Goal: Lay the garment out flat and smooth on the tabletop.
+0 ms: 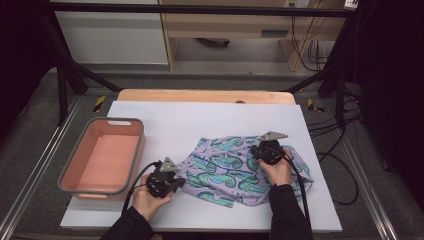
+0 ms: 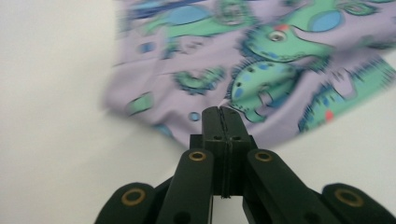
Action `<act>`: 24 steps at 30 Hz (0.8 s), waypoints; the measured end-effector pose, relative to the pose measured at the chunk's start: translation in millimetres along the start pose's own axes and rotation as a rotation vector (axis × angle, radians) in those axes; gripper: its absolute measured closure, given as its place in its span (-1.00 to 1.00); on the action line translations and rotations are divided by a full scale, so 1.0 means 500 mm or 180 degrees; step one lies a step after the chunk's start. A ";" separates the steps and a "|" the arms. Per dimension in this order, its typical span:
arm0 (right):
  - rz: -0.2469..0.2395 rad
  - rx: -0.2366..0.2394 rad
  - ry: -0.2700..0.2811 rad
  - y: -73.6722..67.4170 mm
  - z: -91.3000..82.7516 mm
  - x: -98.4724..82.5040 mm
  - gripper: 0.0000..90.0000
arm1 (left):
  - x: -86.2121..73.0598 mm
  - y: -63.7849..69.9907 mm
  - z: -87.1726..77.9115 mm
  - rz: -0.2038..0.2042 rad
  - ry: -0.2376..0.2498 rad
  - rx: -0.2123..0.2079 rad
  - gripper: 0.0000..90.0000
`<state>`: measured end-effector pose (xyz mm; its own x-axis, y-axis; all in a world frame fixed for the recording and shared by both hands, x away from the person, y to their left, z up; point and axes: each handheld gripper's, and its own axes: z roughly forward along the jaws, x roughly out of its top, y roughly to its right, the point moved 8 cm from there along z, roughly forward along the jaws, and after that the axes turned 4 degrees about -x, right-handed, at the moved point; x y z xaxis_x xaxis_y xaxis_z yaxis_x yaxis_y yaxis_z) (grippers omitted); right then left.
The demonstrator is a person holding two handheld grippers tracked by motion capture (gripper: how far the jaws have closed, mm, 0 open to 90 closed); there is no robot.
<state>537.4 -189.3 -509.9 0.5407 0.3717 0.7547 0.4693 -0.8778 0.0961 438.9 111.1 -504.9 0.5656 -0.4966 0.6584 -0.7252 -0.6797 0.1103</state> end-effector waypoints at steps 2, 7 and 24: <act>-0.0055 -0.0028 -0.0054 0.003 -0.011 -0.005 0.87 | 0.000 -0.021 -0.009 -0.0088 0.0049 0.0017 1.00; -0.0110 0.0193 -0.0024 -0.024 -0.010 0.000 0.53 | -0.004 -0.032 -0.004 -0.0284 0.0169 -0.0100 0.97; 0.0006 0.0223 -0.0053 -0.046 0.093 0.017 0.09 | -0.027 0.002 0.045 -0.0388 0.0106 -0.0144 0.66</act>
<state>563.6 -151.8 -536.1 0.5527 0.3756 0.7439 0.5158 -0.8553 0.0486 439.4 105.0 -530.7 0.6379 -0.3931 0.6623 -0.6691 -0.7086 0.2240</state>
